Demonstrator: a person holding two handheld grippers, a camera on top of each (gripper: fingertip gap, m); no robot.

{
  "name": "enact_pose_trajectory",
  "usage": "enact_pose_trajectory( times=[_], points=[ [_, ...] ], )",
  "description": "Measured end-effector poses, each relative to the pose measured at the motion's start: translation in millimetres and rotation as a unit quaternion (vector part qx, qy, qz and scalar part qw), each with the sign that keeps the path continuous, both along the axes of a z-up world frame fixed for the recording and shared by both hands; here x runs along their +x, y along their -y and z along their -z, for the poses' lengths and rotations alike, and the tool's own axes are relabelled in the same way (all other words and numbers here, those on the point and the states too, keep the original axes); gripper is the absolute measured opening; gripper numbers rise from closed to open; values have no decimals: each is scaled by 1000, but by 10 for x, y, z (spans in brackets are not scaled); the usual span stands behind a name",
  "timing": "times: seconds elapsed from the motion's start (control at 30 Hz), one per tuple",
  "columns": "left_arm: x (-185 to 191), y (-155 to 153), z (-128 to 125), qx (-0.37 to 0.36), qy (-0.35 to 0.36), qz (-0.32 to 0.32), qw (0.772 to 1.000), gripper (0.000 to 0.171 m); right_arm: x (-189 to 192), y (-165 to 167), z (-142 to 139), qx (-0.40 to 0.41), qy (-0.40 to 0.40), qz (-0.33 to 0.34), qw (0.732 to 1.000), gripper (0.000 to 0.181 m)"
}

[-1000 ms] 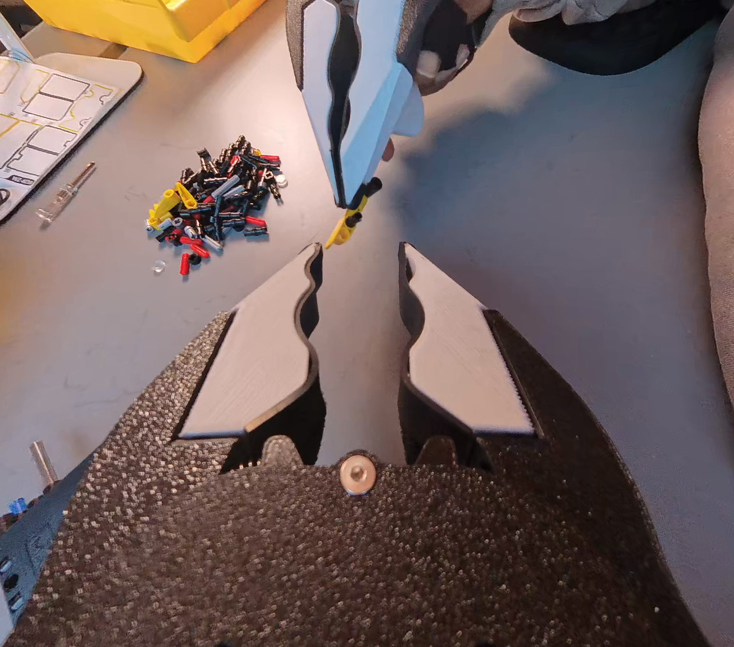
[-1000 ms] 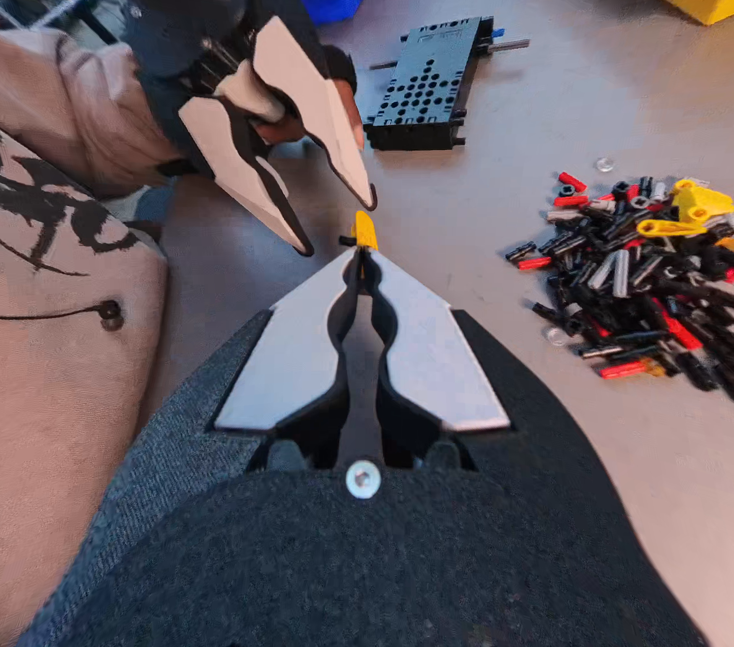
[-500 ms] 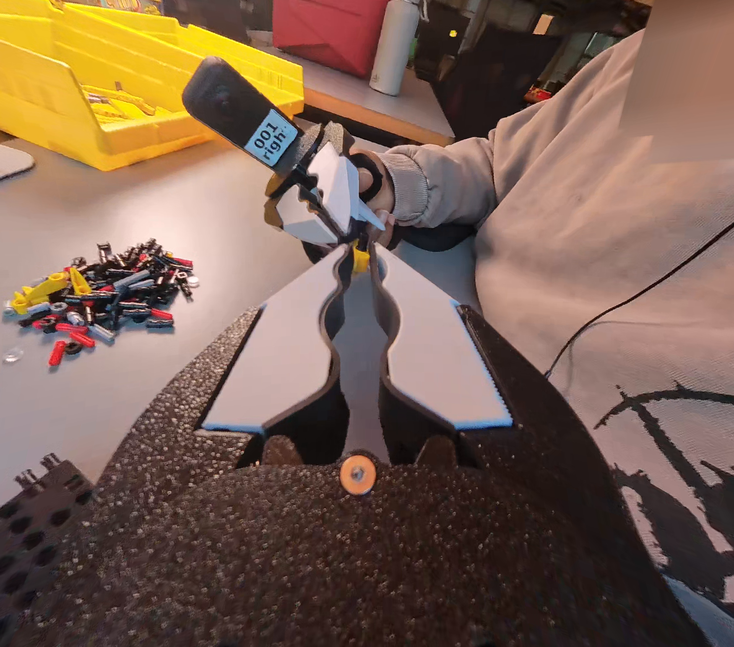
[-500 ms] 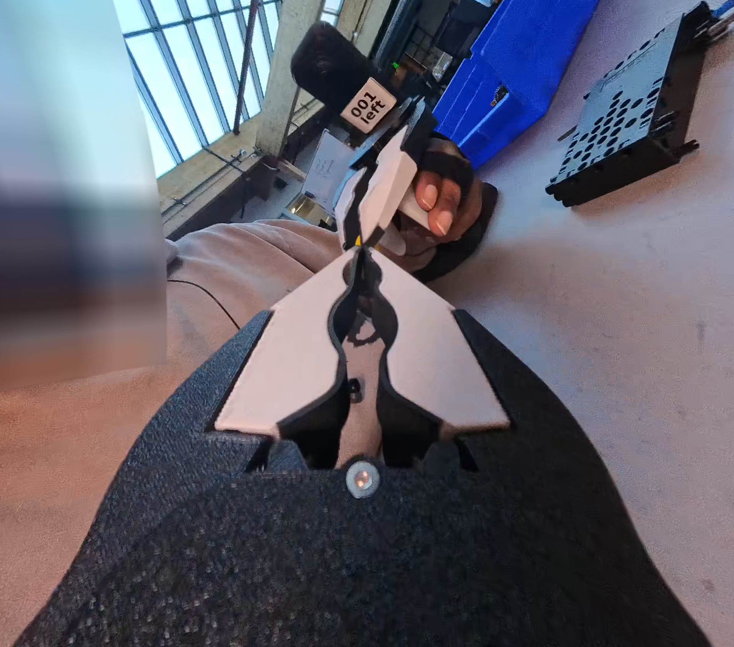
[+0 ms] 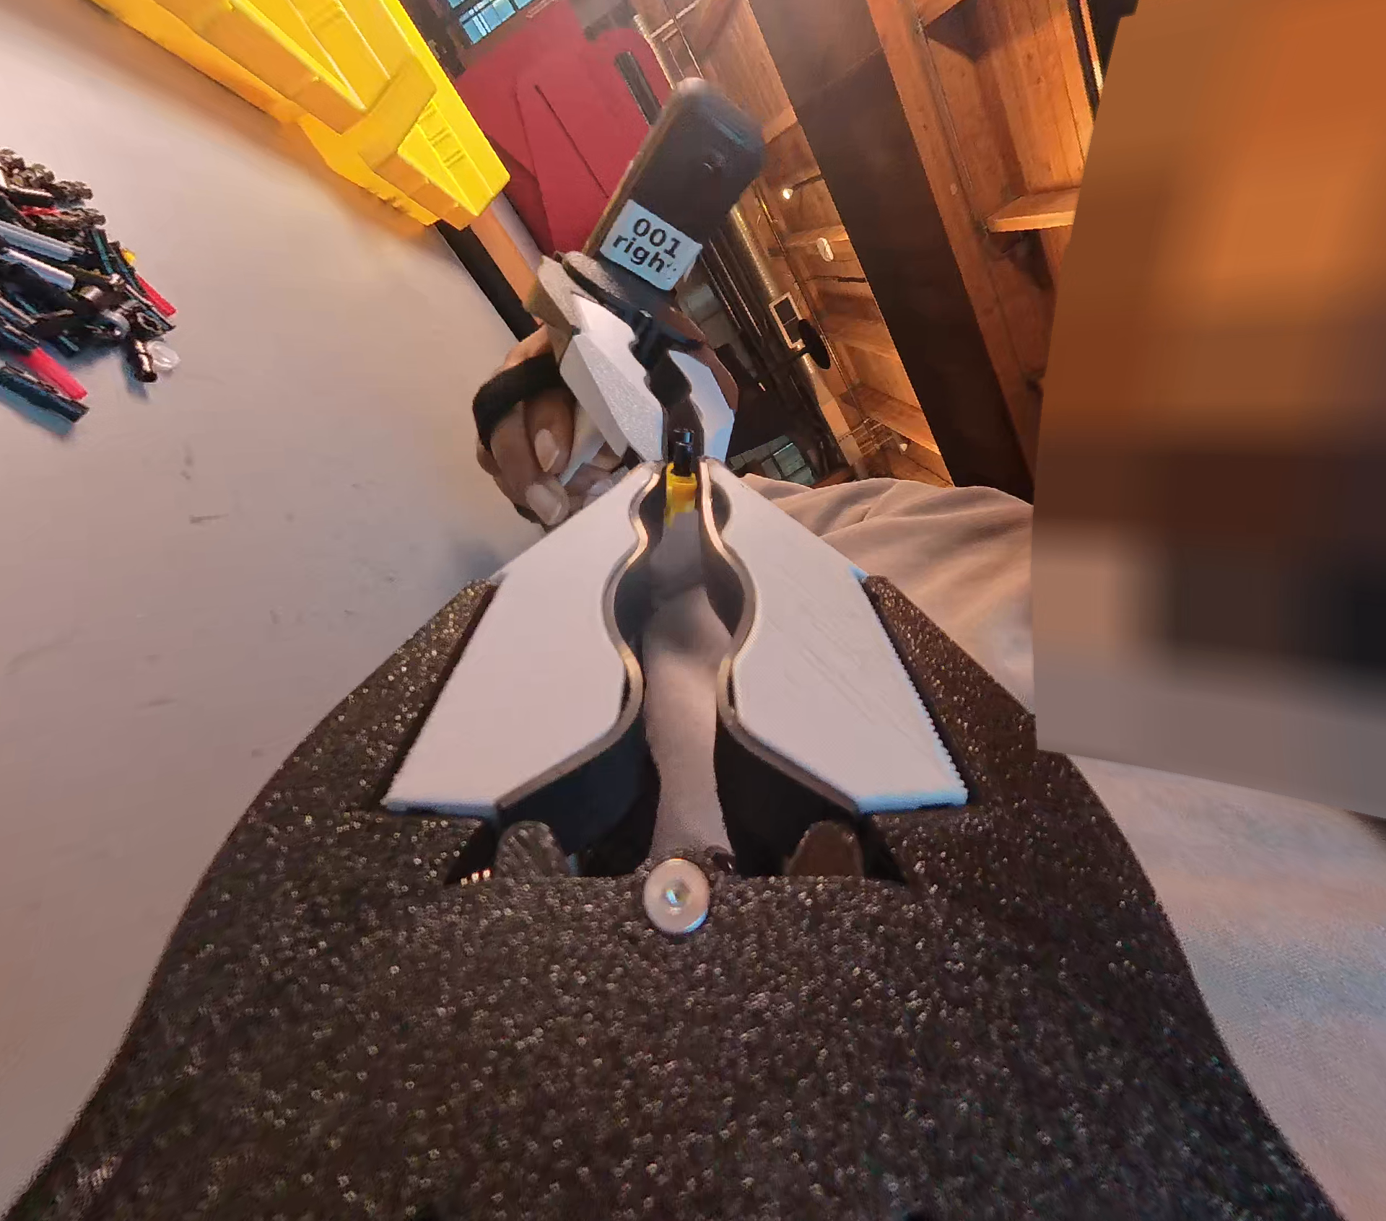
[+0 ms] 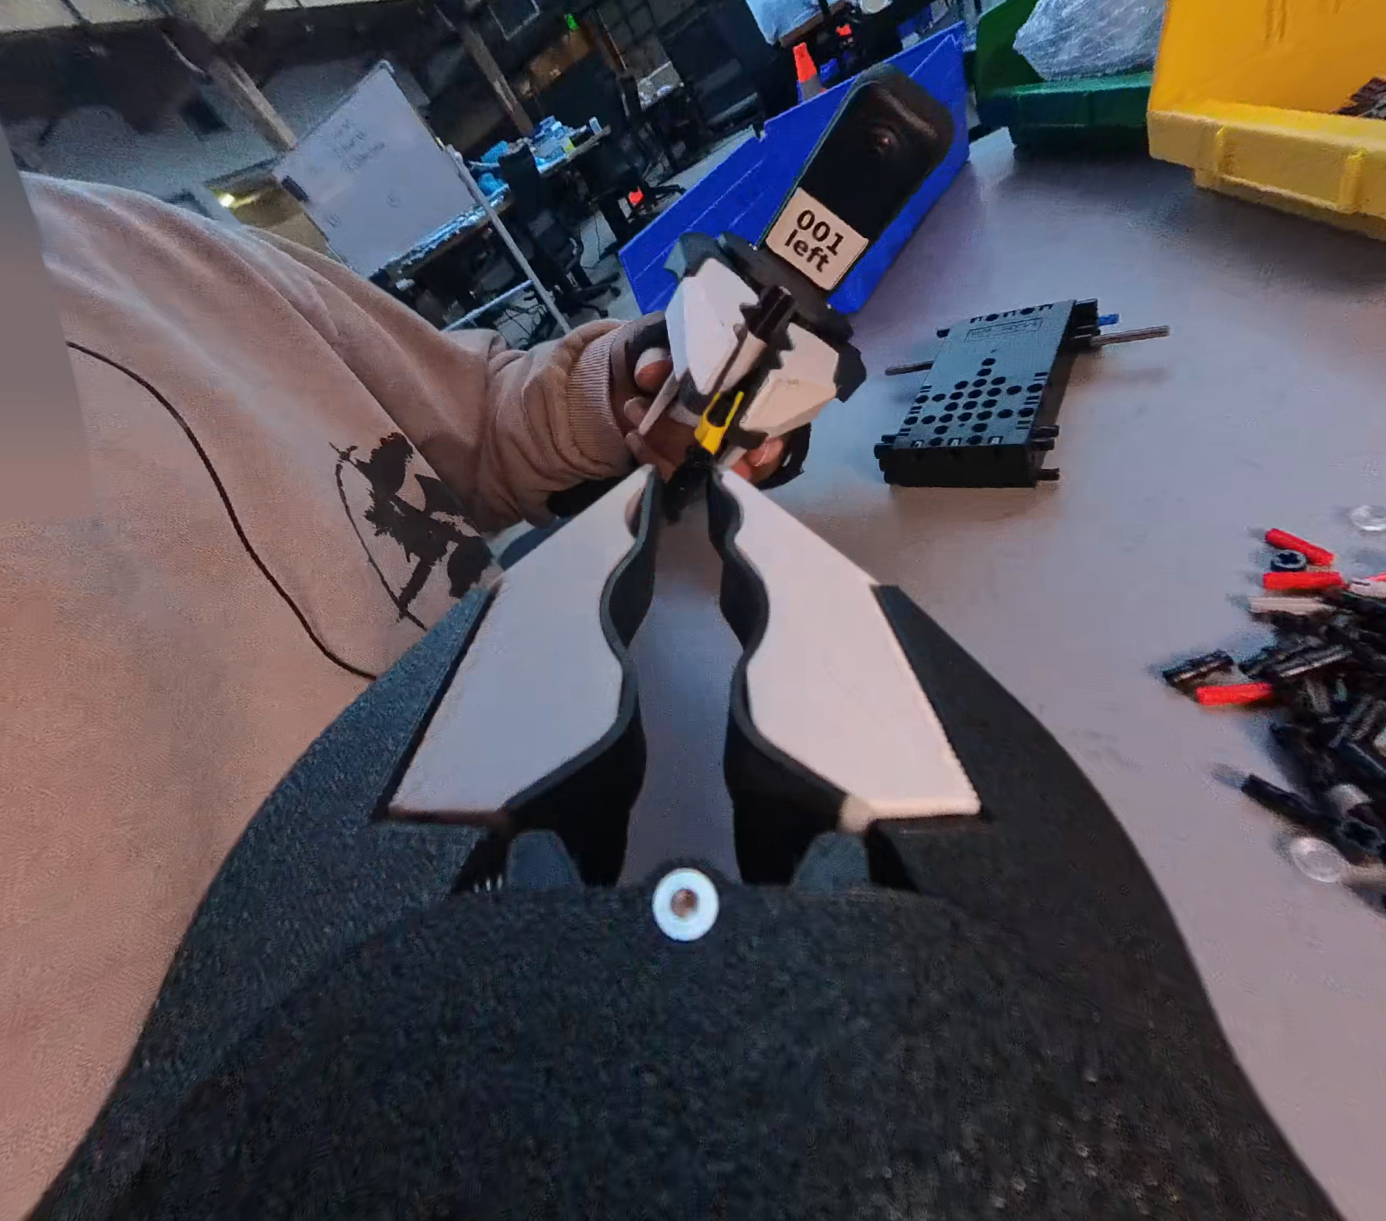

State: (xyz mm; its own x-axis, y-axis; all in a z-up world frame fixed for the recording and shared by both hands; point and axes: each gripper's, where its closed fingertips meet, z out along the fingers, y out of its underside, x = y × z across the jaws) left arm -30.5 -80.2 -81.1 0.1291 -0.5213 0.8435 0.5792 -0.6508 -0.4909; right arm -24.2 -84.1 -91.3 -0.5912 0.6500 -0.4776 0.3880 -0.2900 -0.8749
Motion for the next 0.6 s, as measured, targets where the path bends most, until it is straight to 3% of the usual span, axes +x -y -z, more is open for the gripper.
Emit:
enact_pose_trajectory(
  times=[0.1, 0.2, 0.37, 0.47, 0.6],
  points=[
    [-16, 24, -108, 26, 7, -10, 1000, 8, -11, -32, -97, -99, 7, -9, 995, 8],
    [-74, 34, -207, 52, 6, -28, 998, 20, -3, -78, -227, -204, 9, -23, 979, 6],
    [-89, 59, -245, 70, 5, -29, 997, 20, -42, -93, -306, -257, 9, -17, 966, 6],
    [-90, 50, -236, 76, -9, -36, 996, 7, -85, -133, -333, -282, 11, 7, 959, 6],
    [-203, 18, -272, 78, 14, -60, 995, 4, -136, -106, -283, -269, 25, 31, 962, 6]
  ],
)
